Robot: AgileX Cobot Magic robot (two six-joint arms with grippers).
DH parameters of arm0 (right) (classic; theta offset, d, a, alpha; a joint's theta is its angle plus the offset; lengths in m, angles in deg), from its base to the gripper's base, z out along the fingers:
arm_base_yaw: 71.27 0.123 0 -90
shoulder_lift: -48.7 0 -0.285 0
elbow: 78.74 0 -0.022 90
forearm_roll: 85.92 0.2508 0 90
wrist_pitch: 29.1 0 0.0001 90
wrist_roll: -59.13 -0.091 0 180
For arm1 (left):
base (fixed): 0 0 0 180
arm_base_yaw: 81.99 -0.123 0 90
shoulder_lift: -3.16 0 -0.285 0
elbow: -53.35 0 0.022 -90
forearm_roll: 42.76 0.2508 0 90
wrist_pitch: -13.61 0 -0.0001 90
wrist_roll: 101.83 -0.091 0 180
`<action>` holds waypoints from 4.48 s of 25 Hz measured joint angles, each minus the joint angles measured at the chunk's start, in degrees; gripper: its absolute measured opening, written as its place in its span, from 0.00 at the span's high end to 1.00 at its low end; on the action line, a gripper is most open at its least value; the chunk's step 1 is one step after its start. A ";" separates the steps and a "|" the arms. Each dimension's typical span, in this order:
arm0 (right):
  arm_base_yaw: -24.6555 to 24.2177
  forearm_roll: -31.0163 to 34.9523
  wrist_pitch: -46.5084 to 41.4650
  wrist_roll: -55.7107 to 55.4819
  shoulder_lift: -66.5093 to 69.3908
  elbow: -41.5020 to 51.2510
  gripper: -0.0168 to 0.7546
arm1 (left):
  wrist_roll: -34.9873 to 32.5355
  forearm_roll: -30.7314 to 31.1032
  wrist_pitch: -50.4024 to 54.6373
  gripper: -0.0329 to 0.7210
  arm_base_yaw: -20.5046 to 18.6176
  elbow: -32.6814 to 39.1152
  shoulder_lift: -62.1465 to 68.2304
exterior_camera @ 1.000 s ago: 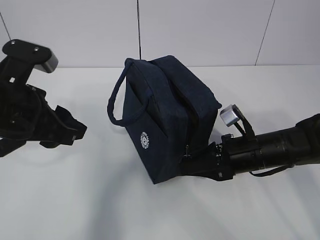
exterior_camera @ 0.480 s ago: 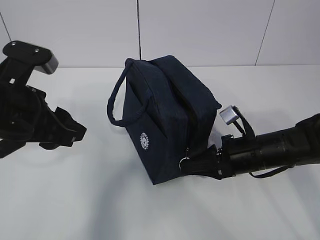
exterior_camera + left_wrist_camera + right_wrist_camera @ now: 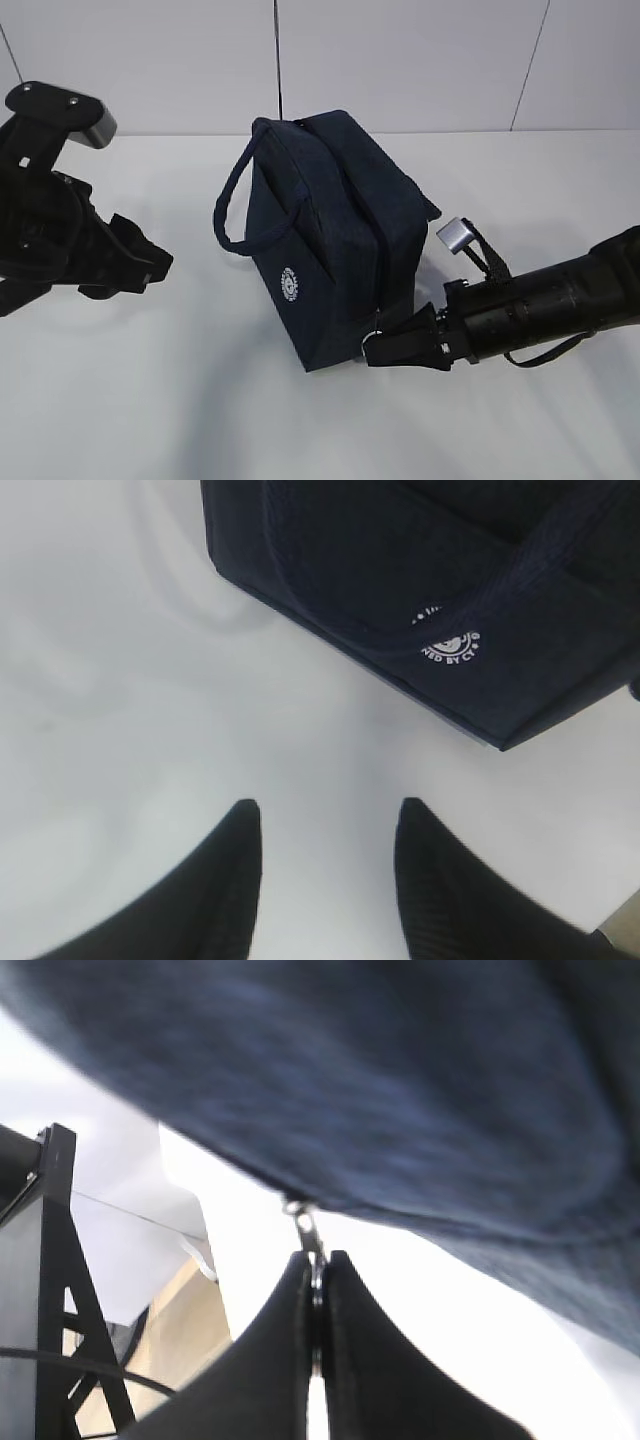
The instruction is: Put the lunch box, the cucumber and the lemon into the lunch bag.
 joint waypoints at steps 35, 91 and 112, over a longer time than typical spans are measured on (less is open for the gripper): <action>0.00 -0.30 0.52 -13.96 -21.16 -8.29 0.98 | 0.00 -1.05 1.80 0.56 0.00 0.00 0.00; 0.12 10.91 6.59 -9.83 -18.35 -9.79 0.98 | 0.04 -23.09 -15.47 0.42 15.04 -15.58 21.20; 0.12 10.29 4.71 -11.10 -18.25 -9.79 0.98 | 0.04 -23.04 -12.37 0.96 15.39 -15.91 22.04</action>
